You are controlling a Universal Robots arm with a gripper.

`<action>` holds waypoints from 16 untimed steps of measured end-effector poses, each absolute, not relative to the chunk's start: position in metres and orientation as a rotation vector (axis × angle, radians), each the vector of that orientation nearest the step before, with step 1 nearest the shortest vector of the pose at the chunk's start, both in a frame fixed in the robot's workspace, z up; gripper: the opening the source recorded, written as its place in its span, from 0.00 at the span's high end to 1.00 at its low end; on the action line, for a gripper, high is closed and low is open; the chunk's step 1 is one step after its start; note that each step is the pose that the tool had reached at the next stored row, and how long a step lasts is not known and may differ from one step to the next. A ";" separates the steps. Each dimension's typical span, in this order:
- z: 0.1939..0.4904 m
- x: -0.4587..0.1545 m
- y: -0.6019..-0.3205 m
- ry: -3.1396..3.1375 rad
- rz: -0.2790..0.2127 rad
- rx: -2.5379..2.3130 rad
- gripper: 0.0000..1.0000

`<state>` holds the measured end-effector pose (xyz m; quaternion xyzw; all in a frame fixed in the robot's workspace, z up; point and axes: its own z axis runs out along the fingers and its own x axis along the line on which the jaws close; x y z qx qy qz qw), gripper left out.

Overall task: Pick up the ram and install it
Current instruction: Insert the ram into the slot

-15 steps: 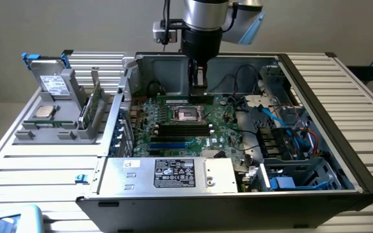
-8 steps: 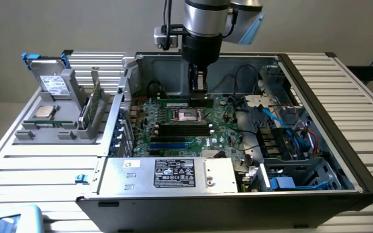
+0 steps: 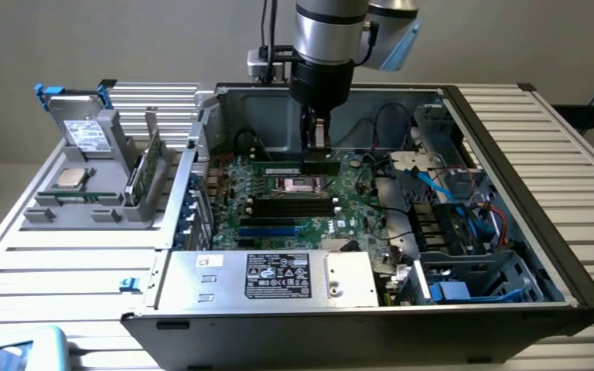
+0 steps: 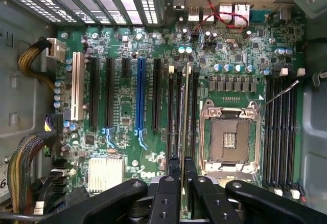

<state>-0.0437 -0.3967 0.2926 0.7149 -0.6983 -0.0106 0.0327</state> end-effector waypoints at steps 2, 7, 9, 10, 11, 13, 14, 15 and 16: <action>0.290 -0.043 -0.397 -2.148 -0.034 2.202 0.85; 0.282 -0.042 -0.399 -2.146 -0.045 2.205 0.85; 0.279 -0.041 -0.401 -2.146 -0.049 2.206 0.85; 0.278 -0.041 -0.401 -2.146 -0.052 2.206 0.85; 0.276 -0.041 -0.401 -2.147 -0.053 2.207 0.85; 0.276 -0.041 -0.402 -2.147 -0.054 2.207 0.85; 0.276 -0.041 -0.402 -2.147 -0.054 2.207 0.85; 0.276 -0.041 -0.402 -2.147 -0.054 2.207 0.85; 0.276 -0.041 -0.402 -2.147 -0.054 2.208 0.85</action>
